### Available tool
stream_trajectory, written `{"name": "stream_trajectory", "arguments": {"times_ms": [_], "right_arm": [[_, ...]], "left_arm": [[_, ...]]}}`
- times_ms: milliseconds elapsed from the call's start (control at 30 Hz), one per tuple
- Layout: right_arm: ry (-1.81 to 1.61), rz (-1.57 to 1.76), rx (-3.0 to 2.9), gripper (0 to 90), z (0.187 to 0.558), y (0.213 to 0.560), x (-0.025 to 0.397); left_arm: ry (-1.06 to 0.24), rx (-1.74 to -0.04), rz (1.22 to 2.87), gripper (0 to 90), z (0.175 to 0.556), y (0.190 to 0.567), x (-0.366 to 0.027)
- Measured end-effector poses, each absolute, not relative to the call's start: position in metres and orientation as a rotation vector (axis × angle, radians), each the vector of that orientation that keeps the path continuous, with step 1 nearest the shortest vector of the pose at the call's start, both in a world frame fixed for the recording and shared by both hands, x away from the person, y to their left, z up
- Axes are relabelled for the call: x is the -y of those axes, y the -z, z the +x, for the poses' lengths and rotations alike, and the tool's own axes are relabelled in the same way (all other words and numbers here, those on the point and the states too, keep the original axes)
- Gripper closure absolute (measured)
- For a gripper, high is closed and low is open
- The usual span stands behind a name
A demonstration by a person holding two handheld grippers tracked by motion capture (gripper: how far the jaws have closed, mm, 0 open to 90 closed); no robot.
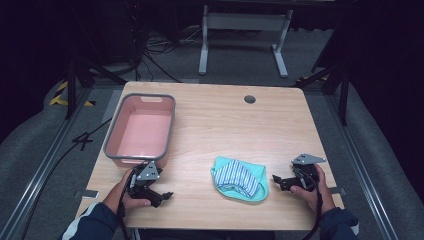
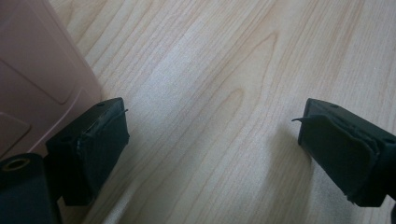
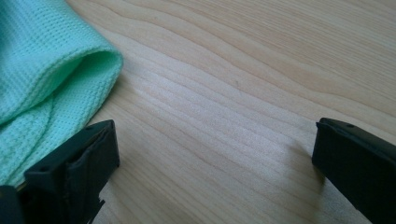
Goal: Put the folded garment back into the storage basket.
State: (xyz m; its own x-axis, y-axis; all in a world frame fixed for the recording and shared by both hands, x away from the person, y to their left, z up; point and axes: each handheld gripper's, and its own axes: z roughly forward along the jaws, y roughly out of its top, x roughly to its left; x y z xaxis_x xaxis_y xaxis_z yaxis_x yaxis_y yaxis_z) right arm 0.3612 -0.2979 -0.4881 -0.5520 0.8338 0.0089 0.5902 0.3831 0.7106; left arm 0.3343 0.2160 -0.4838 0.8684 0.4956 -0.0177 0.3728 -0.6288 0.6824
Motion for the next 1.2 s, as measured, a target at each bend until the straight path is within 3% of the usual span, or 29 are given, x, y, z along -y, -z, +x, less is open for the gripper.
{"name": "stream_trajectory", "arguments": {"times_ms": [500,600,667,800,1200], "right_arm": [[-0.961,1.242,-2.294,4.8,0.356,0.487,0.299],[-0.935,1.247,-2.312,9.3,0.355,0.484,0.298],[-0.94,1.251,-2.32,19.8,0.354,0.481,0.295],[-0.95,1.239,-2.347,24.5,0.352,0.477,0.29],[-1.031,1.15,-2.402,29.3,0.343,0.462,0.264]], "left_arm": [[-0.221,-0.62,2.332,8.0,0.335,0.483,-0.215],[-0.224,-0.635,2.327,8.0,0.334,0.483,-0.215],[-0.226,-0.638,2.326,8.0,0.334,0.483,-0.215],[-0.228,-0.638,2.323,7.9,0.334,0.483,-0.215],[-0.23,-0.644,2.32,7.7,0.334,0.484,-0.214]]}}
